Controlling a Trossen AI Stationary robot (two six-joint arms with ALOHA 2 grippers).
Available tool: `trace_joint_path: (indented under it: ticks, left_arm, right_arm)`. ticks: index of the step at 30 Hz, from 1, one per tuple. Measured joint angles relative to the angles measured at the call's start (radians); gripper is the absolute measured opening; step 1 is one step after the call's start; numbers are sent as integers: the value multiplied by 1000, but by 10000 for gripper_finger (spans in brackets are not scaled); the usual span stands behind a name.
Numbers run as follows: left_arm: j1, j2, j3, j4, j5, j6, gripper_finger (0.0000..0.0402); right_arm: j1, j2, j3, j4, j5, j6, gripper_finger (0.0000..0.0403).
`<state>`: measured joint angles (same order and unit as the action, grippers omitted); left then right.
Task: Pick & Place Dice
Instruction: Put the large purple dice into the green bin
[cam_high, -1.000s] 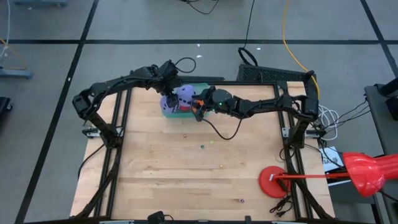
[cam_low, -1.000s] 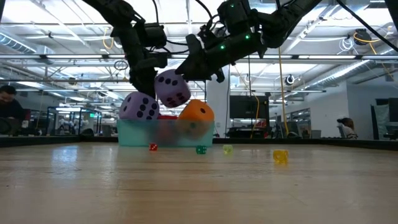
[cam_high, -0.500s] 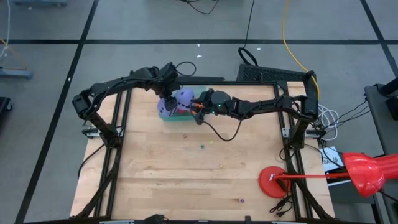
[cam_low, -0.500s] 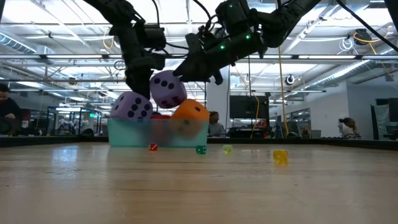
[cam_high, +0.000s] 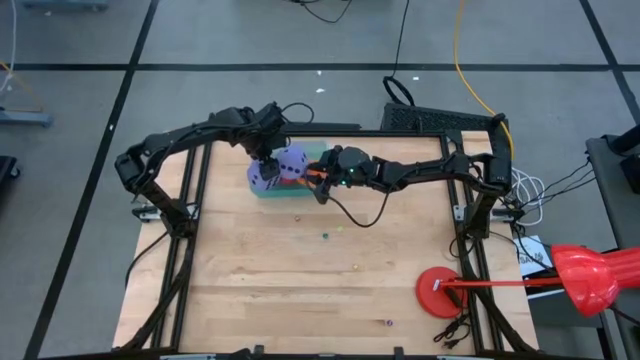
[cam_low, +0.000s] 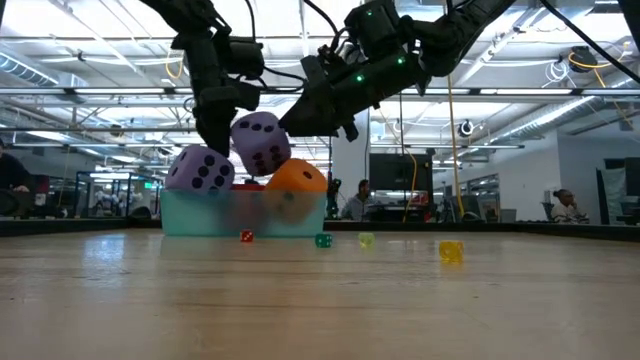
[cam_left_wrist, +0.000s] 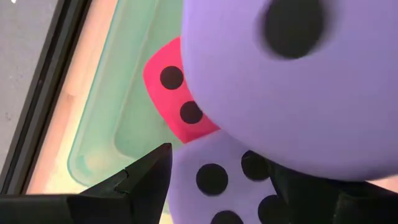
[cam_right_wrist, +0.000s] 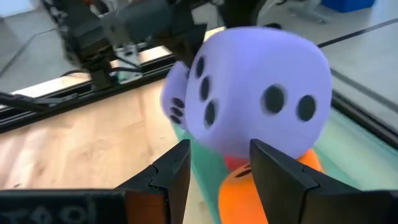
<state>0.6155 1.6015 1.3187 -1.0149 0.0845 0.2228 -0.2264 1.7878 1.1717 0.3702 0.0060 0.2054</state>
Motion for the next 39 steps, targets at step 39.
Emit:
trace_joint_path:
  ticks: [39]
  left_arm:
    - [-200, -1, 70, -110, 46, -149, 267]
  right_arm:
    - [91, -1, 0, 2, -64, 103, 153]
